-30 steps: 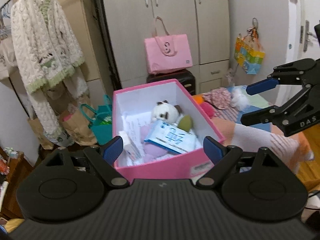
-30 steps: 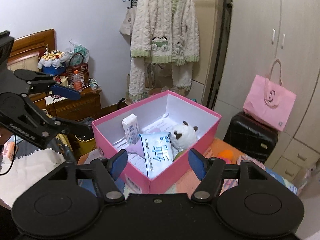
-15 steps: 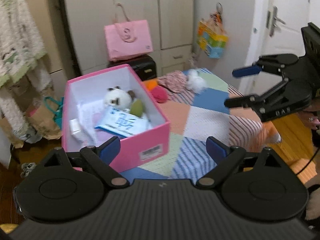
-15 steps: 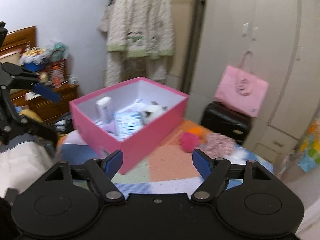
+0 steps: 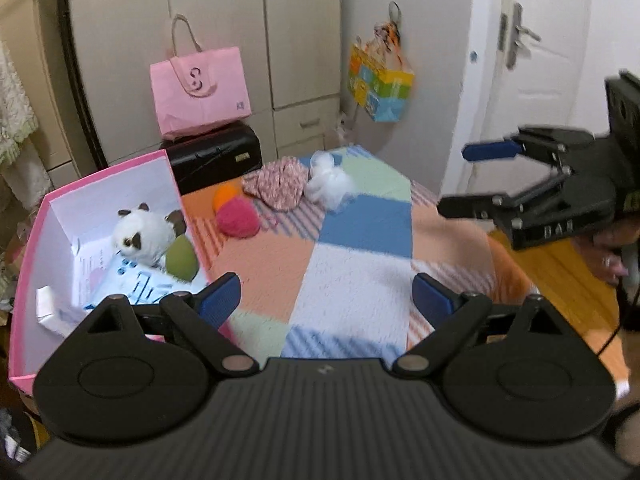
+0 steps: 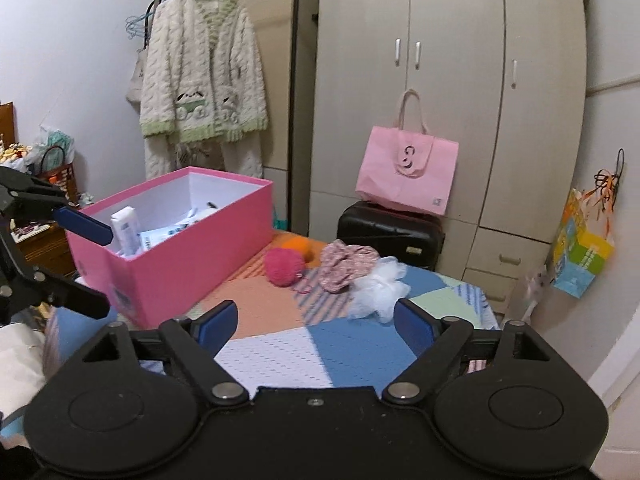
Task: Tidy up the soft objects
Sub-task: 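Withdraw both tools from the box back toward the remaining items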
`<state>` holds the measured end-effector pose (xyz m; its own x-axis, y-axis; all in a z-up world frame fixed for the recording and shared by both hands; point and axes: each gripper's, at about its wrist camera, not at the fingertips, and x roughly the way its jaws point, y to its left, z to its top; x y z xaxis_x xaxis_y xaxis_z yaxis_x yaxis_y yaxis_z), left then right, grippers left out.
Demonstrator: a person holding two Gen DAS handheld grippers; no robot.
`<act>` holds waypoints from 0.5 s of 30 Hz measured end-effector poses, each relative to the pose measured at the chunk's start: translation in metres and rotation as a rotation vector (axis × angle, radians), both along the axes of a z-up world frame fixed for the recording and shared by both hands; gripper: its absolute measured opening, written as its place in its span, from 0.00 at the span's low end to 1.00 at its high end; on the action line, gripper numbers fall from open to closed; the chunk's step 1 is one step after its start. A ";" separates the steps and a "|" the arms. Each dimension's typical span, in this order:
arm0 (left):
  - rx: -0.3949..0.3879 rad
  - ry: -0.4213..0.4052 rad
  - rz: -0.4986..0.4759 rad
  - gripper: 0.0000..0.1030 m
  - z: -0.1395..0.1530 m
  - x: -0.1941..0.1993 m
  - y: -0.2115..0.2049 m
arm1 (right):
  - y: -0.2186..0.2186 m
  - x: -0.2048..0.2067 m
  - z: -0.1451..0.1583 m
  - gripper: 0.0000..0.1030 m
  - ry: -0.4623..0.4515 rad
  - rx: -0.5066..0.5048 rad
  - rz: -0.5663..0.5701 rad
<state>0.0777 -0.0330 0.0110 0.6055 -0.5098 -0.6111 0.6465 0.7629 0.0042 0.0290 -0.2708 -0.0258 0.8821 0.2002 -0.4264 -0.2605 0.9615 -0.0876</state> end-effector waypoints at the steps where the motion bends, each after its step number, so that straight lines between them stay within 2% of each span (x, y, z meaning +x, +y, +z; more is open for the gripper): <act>1: -0.012 -0.024 0.026 0.90 -0.002 0.000 -0.004 | -0.003 0.002 -0.003 0.86 -0.013 -0.003 -0.006; 3: -0.032 -0.064 0.042 0.90 -0.003 -0.003 -0.011 | -0.011 0.006 -0.010 0.87 -0.036 -0.014 -0.036; 7: -0.096 -0.078 0.062 0.90 -0.003 0.004 -0.024 | -0.024 0.018 -0.019 0.87 -0.054 -0.015 -0.070; 11: -0.079 -0.129 0.134 0.90 -0.013 0.021 -0.044 | -0.039 0.036 -0.023 0.87 -0.046 0.054 -0.049; 13: -0.066 -0.172 0.175 0.90 -0.021 0.032 -0.054 | -0.044 0.049 -0.027 0.87 -0.034 0.086 -0.033; 15: -0.072 -0.268 0.211 0.90 -0.033 0.037 -0.062 | -0.048 0.064 -0.036 0.87 -0.014 0.109 -0.026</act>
<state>0.1151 -0.0955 -0.0217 0.8360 -0.3925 -0.3835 0.4580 0.8840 0.0939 0.0928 -0.3188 -0.0614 0.8933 0.2216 -0.3911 -0.2349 0.9719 0.0142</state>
